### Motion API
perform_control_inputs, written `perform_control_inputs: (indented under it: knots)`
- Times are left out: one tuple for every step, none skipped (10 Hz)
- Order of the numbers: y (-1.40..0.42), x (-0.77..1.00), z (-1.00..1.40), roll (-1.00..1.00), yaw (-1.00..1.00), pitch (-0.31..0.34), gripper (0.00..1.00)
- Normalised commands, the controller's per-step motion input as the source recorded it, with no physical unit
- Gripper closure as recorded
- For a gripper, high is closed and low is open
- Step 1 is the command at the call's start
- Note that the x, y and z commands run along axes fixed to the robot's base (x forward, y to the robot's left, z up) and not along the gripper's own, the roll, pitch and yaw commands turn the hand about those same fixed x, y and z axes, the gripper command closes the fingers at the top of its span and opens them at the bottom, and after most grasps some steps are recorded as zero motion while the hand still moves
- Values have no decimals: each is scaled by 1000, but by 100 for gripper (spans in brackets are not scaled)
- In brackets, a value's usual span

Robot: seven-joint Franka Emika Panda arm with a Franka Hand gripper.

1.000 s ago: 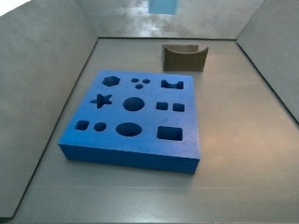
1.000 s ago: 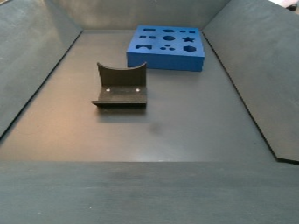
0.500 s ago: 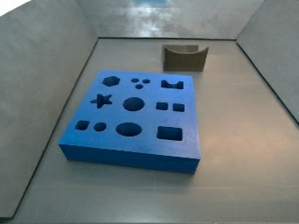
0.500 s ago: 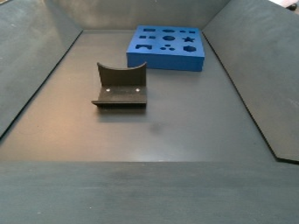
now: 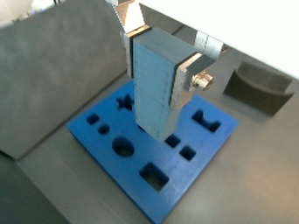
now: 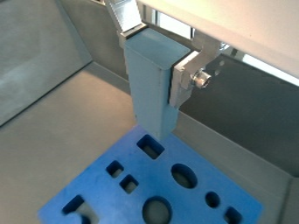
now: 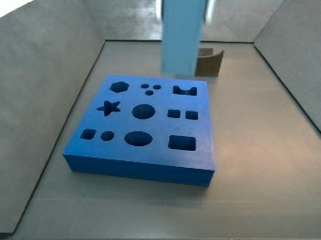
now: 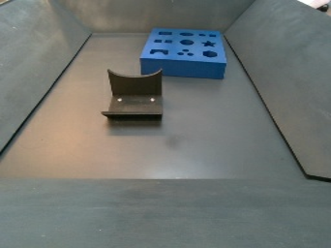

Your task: Insert the rectangle object.

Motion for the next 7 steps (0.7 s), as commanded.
perform_control_inputs:
  knots:
    - [-31, 0, -811, 219, 297, -114, 100]
    - [-51, 0, -671, 270, 277, -141, 100]
    - [-191, 0, -814, 201, 143, -116, 100]
    - [-191, 114, -794, 209, 74, -84, 100]
    - [-146, 286, -729, 191, -11, 0, 100]
    - [-23, 266, -497, 117, -23, 36, 100]
    - [-29, 143, -429, 6, 0, 0, 100]
